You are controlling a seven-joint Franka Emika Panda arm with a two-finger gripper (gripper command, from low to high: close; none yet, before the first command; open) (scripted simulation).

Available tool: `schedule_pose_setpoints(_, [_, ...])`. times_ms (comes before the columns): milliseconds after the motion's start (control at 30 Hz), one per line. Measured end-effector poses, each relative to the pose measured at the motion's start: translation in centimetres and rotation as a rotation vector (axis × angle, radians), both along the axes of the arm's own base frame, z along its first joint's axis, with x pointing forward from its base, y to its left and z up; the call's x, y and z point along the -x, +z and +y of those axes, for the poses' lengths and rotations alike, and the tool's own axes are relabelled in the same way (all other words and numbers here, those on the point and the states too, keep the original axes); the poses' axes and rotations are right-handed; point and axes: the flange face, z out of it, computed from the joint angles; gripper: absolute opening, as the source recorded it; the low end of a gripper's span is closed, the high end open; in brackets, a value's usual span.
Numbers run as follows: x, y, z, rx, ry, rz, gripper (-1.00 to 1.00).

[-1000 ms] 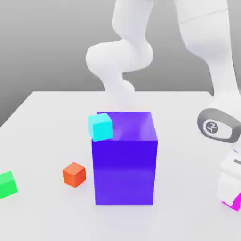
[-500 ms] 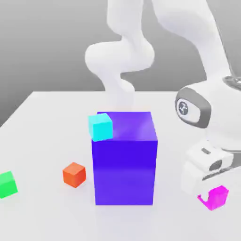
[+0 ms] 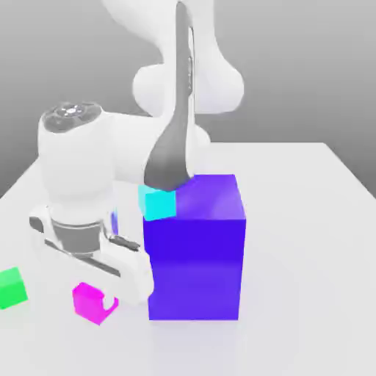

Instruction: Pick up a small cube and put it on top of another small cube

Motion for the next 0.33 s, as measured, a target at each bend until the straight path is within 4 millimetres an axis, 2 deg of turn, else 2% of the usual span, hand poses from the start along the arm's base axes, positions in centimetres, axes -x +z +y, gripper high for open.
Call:
schedule_pose_setpoints(67, [3.3, 0.3, -5.2, -0.005, -0.163, -0.005, -1.00])
schedule_pose_setpoints(133, [6.7, -0.9, -10.2, -0.011, -0.326, -0.012, -1.00])
schedule_pose_setpoints(167, [7.9, -2.0, -11.9, -0.013, -0.381, -0.014, -1.00])
schedule_pose_setpoints(200, [8.6, -3.3, -12.7, -0.013, -0.408, -0.015, -1.00])
schedule_pose_setpoints(233, [9.0, -4.5, -13.1, -0.013, -0.423, -0.014, 1.00])
schedule_pose_setpoints(333, [9.0, -4.5, -13.1, -0.013, -0.423, -0.014, 1.00])
